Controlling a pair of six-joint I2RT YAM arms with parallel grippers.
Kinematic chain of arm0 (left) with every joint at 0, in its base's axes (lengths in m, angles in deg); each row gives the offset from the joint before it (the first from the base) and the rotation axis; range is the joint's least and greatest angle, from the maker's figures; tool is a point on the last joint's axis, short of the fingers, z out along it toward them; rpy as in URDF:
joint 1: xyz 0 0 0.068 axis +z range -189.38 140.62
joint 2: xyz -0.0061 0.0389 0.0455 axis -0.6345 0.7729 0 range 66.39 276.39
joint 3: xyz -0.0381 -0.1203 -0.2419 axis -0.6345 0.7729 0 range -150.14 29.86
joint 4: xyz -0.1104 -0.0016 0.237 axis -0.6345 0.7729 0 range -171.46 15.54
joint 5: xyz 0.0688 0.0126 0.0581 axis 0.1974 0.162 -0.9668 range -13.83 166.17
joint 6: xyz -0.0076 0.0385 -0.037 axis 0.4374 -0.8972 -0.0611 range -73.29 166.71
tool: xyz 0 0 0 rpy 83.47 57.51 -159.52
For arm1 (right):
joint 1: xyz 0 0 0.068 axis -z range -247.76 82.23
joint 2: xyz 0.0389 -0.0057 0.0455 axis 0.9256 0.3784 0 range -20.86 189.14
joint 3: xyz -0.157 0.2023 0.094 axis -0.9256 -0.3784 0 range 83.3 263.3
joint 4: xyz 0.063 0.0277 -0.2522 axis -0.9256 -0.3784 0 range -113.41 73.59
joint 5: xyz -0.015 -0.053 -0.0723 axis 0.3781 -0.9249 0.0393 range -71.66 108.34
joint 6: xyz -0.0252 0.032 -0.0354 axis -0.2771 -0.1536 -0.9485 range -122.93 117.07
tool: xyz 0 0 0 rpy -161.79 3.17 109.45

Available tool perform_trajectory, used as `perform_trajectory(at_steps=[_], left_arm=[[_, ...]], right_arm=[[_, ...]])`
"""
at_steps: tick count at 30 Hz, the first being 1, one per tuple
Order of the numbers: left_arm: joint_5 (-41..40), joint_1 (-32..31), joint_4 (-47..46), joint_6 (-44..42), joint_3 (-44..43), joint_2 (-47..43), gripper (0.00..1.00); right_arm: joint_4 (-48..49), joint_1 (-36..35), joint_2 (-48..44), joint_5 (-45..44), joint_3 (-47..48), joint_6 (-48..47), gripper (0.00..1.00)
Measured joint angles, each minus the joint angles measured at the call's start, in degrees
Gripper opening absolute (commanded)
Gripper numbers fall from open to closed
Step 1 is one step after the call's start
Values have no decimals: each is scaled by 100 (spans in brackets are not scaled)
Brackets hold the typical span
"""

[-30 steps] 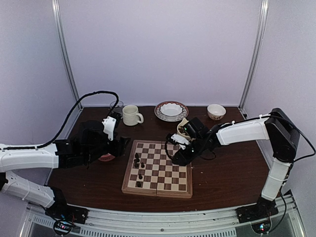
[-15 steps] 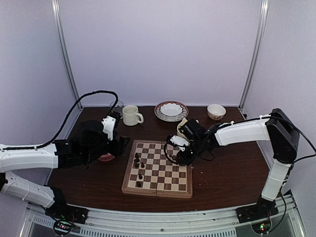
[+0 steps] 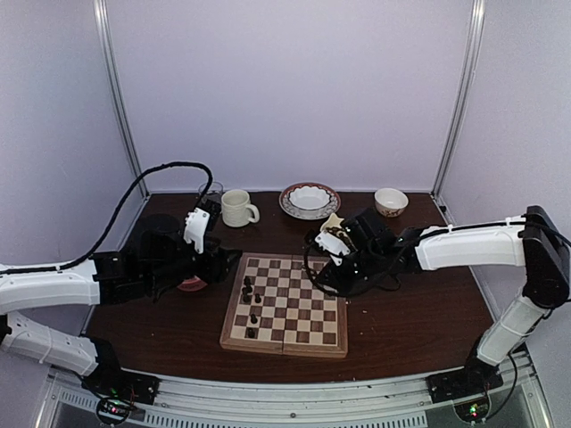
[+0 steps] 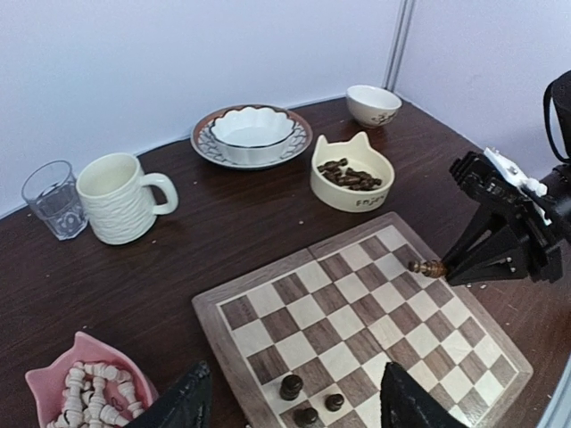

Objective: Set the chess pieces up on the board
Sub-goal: Pick up the chess pile from the chessboard, then pass from the right arm to the left

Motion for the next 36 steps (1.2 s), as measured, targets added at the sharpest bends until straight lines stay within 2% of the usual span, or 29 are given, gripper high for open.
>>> perform_trajectory(at_steps=[7,18,29,36], left_arm=[[1191,0,-350,144,0,13,64],[3351,35,-896,433,-221,754,60],[4144,39,-988,459,-590,1414,58],[4376,39,-986,514,-658,1602,47]], right_arm=[[957,-326,-671,59,-575,39,3],[2085,-811,-1091,332,-1217,-160,3],[2328,-966,-1320,498,-1294,-337,3],[2339,-1021,-1325,555,-1294,-424,3]])
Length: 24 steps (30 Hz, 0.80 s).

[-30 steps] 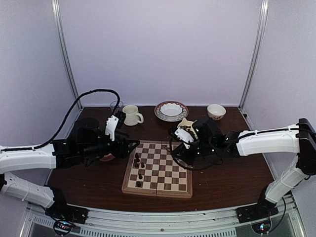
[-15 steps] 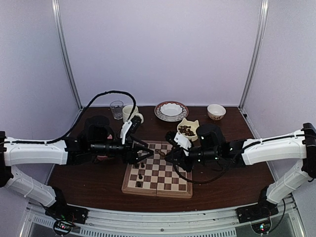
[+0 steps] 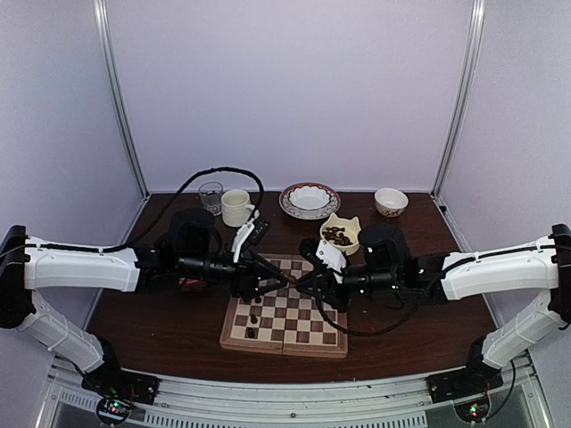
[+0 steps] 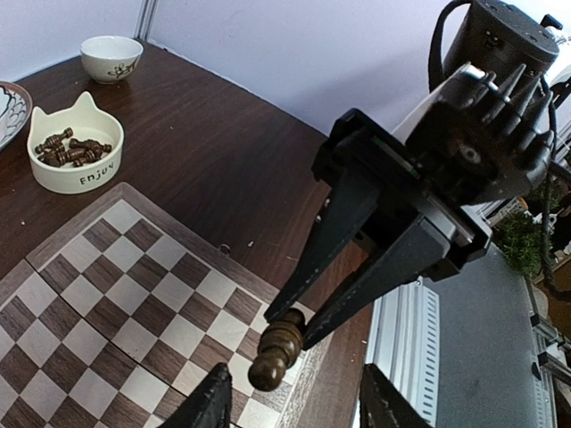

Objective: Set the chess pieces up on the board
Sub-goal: Pass from the right arm to the left

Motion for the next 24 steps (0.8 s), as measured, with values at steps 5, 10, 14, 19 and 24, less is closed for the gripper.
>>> perform_trajectory(at_steps=[5,10,14,19,24], left_arm=[[116,0,2,17,-15,24,38],[181,0,2,17,-103,109,38],[195,0,4,13,-103,120,25],[197,0,9,15,-118,125,24],[188,2,28,17,-164,136,14]], right_arm=[[-4,-2,0,0,0,-17,3],[-7,-11,0,7,0,-33,3],[-17,-35,0,24,0,-35,3],[-50,-55,0,37,0,-42,3],[-52,-63,0,42,0,-50,3]])
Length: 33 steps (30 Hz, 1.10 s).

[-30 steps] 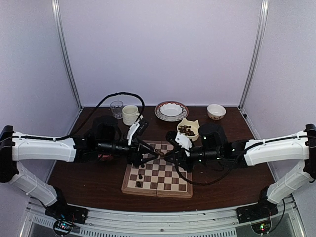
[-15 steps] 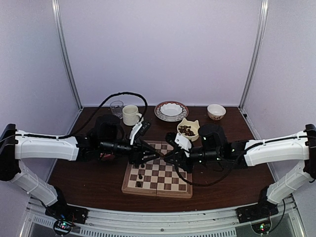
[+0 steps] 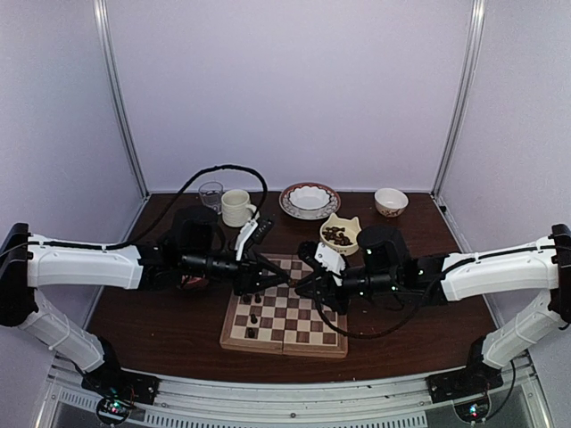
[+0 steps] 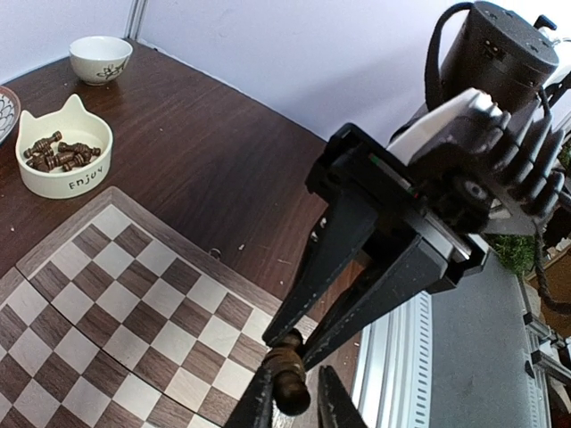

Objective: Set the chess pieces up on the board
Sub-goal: Pass from the right arm to the left

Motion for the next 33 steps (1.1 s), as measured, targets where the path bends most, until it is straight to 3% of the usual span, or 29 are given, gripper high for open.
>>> perform_trajectory(at_steps=[16,33], left_arm=[[-328,-2,258,-48,-13,-2,4],[-2907,-2,1808,-463,-601,177,5]], right_arm=[[-39,-2,7,-28,2,0,2],[116,-2,39,-1996,-138,310,0]])
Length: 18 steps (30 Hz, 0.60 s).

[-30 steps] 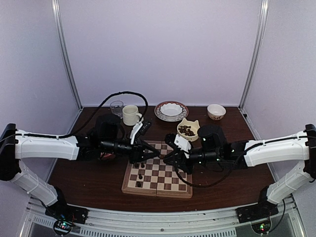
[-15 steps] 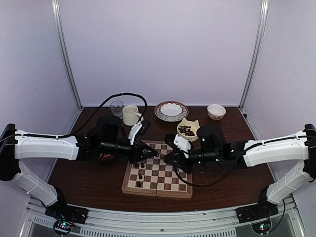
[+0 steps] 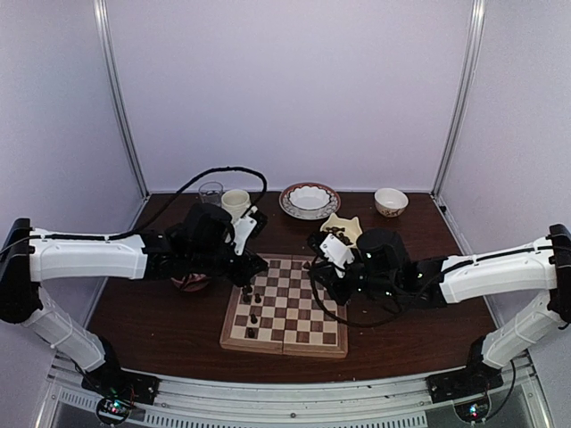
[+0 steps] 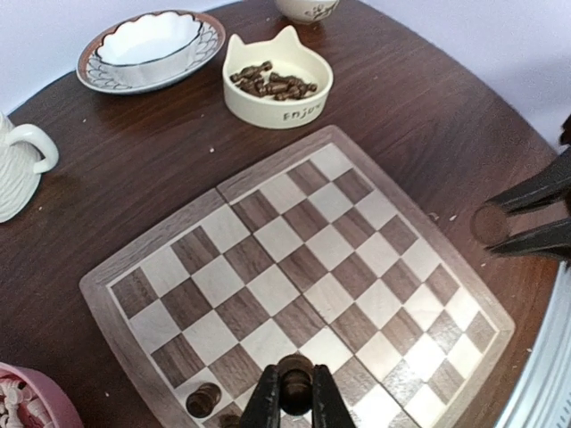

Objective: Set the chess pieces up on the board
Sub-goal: Pass from the right arm to the left, then place the pawn on d7.

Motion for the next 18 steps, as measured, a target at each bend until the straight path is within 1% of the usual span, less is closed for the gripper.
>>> perform_trajectory(at_steps=[3,18], left_arm=[[-310,0,203,-157,-166,352,5],[-848,-44,1001,-590,-1128,1622,4]], right_arm=[[35,0,0,-164,0,72,0],[70,0,-125,-498,-87,197,0]])
